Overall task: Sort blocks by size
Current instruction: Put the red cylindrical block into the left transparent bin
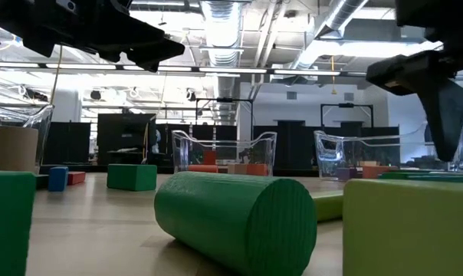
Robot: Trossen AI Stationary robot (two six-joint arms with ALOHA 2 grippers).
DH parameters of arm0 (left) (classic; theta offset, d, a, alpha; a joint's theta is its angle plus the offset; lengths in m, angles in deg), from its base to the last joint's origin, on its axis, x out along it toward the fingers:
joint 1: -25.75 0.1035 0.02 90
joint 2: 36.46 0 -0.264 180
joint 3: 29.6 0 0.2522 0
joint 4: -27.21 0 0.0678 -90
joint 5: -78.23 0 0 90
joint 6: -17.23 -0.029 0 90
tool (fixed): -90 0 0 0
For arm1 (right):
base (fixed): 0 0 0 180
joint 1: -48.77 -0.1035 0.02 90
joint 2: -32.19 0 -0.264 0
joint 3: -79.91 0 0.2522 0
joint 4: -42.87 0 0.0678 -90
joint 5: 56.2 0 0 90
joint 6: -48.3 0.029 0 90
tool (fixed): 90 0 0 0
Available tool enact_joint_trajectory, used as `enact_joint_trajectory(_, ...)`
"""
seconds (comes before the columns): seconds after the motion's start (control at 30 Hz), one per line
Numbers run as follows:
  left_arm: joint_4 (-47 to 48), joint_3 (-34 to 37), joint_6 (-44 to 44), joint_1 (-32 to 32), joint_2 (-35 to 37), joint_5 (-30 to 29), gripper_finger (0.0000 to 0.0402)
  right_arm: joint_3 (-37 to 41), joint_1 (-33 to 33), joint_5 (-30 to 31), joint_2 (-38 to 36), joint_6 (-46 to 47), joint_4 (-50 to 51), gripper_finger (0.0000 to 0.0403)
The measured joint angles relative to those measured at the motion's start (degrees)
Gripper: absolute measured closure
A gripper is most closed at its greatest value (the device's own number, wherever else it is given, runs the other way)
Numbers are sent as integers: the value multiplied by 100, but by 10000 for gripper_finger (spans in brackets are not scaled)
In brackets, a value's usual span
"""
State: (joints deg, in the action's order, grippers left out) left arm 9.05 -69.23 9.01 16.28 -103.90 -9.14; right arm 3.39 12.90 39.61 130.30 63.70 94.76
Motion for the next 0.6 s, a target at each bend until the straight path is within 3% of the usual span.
enact_joint_trajectory(0.2, 0, 0, -10, -1, -2, 0, 207, 2, -56, 15, 0, -586, 423, 196)
enact_joint_trajectory(0.6, 1, 0, -12, 1, -2, 0, 207, 106, -21, 102, 61, -1988, 158, 189)
